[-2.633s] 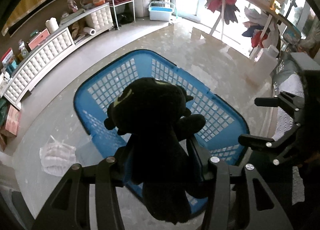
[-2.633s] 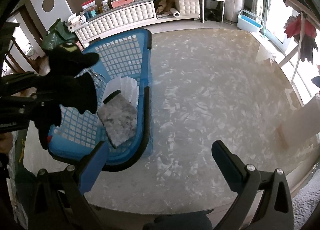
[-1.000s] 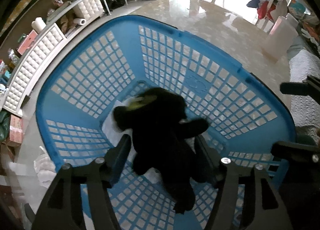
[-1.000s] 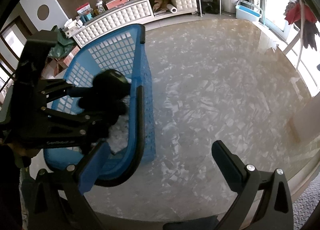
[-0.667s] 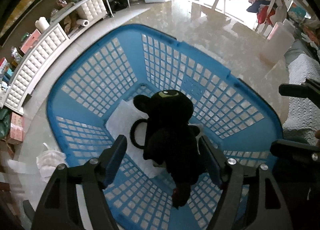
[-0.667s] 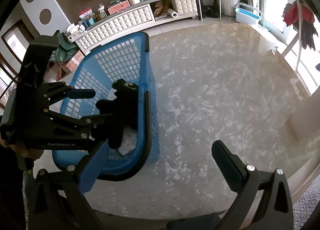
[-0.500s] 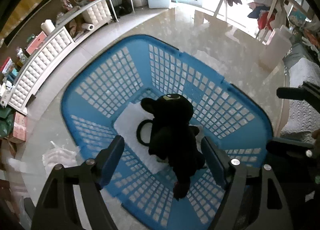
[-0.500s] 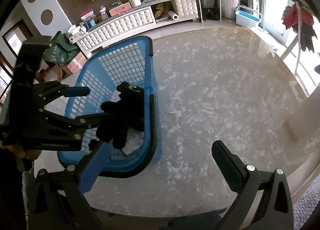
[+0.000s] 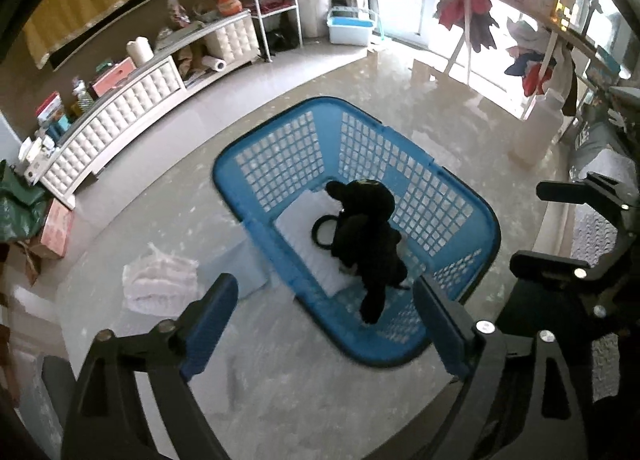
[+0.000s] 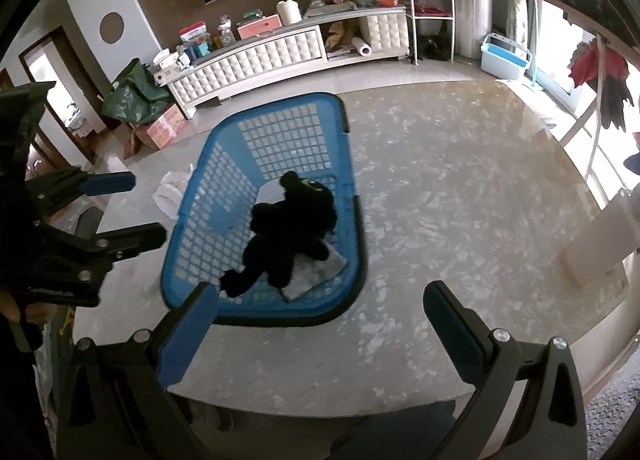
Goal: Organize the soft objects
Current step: 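Move the right gripper down to the white foam block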
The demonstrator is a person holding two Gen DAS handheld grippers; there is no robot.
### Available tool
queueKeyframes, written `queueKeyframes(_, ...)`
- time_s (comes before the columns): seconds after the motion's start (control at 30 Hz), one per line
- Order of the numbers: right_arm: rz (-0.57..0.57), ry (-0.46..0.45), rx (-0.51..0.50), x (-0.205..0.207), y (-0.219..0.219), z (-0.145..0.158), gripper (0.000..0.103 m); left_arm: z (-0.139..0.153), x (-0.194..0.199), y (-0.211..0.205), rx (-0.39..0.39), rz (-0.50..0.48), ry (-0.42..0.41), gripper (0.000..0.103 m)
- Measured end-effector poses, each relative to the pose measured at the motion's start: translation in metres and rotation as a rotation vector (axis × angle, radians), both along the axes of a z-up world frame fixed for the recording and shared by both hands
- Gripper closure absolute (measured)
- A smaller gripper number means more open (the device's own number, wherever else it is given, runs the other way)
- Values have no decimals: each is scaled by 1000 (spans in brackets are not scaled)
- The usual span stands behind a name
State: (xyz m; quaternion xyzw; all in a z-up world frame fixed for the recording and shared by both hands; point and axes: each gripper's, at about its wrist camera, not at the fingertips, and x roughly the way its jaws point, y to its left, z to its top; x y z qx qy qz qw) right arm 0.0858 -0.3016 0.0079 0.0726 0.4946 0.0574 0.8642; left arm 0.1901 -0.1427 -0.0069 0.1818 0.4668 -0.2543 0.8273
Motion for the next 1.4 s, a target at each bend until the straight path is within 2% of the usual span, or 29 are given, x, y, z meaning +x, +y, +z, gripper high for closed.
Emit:
queueKeyframes(0.13,33,-8,-12,-2,17,4,0,10,-17,23,-29,29,-17,0)
queueKeyframes(0.43,123,-19,-5,-1,63,5,0,14,-44,72,-58,118,-23,0)
queueKeyframes(0.67,212,-17,-17,6,99,2,0,7,-60,121,-82,184,2,0)
queueKeyframes(0.87,280,-9,-44,16,128,-4,0,-2,-76,155,-65,238,8,0)
queueKeyframes(1.13,379,7,-100,34,176,-17,0,-12,-88,198,-86,308,17,0)
queueKeyframes(1.4,405,85,-99,53,217,-45,0,-30,-88,250,-101,400,33,0)
